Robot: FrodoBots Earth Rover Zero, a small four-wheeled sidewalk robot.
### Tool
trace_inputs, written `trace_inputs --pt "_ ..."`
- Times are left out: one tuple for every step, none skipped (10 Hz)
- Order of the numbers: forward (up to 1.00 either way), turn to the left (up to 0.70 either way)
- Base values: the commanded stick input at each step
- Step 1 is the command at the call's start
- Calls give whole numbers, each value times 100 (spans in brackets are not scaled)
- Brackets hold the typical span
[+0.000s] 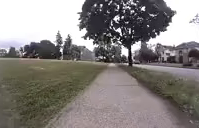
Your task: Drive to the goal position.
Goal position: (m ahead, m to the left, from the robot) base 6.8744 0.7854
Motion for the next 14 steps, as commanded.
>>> trace_inputs --pt "70 0" --pt "70 0" --pt "70 0" --pt "70 0" --pt "70 0" --pt "70 -4" --pt "70 -35" --pt "70 -35" --pt "70 -35" --pt "70 -35" --pt "70 -35" --pt "44 -59" --pt "7 -70" --pt "0 -70"
